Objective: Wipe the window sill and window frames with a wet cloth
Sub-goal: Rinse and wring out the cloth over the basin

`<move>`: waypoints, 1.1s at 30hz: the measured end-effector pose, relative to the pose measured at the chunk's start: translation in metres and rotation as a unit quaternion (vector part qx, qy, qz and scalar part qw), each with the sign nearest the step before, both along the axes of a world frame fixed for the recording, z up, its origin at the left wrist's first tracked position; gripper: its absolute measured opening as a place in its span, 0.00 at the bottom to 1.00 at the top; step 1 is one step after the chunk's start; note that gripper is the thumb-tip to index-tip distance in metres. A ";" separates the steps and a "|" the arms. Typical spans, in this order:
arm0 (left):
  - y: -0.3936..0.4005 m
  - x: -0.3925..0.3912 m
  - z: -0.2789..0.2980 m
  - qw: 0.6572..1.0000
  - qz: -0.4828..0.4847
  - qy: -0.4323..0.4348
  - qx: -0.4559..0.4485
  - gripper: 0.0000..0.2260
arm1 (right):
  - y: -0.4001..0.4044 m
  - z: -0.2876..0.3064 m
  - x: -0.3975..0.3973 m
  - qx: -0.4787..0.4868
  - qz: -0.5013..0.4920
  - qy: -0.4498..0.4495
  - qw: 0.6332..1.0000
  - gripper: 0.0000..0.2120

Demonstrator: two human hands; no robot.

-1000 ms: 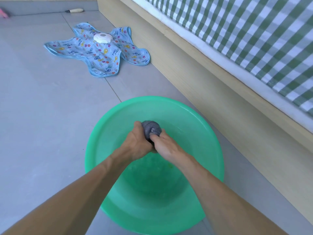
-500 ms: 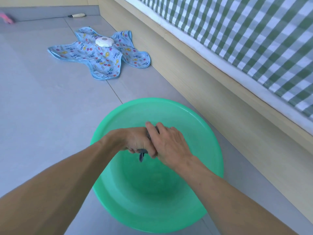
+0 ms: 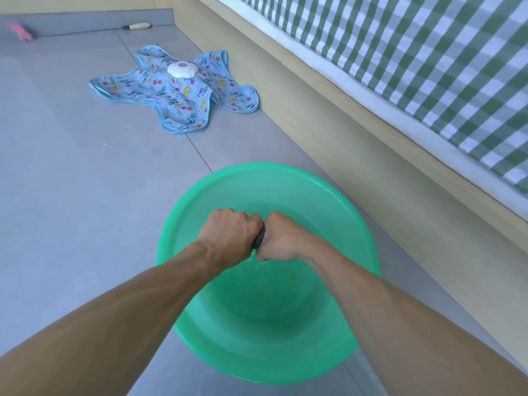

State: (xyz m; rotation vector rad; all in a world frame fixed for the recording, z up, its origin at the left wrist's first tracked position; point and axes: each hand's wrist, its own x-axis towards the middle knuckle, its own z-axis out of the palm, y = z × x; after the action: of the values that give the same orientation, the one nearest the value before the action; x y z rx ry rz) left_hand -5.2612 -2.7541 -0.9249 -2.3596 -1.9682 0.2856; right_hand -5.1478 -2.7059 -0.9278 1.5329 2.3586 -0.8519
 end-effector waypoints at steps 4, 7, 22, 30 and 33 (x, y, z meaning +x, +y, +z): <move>0.012 0.003 0.016 0.971 0.162 -0.142 -0.102 0.06 | -0.013 -0.008 0.011 0.185 -0.003 0.057 0.981 0.21; 0.024 -0.004 0.016 0.846 0.206 -0.377 -0.315 0.08 | -0.028 -0.024 0.022 0.387 0.102 0.068 0.914 0.41; 0.005 0.017 0.000 0.973 0.143 -0.174 -0.055 0.03 | -0.018 0.013 0.011 0.279 0.102 -0.070 0.952 0.11; 0.003 0.012 0.000 0.983 0.122 -0.131 -0.040 0.02 | -0.019 0.015 0.004 0.234 0.068 -0.082 0.966 0.12; 0.003 0.010 -0.004 0.986 0.116 -0.114 -0.035 0.06 | -0.019 0.015 0.003 0.227 0.068 -0.082 0.968 0.12</move>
State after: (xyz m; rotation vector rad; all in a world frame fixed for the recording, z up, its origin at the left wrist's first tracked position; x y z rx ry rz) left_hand -5.2513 -2.7508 -0.9292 -2.2936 -2.3806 0.0996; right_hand -5.1449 -2.7248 -0.9132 1.4915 2.6118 -0.1476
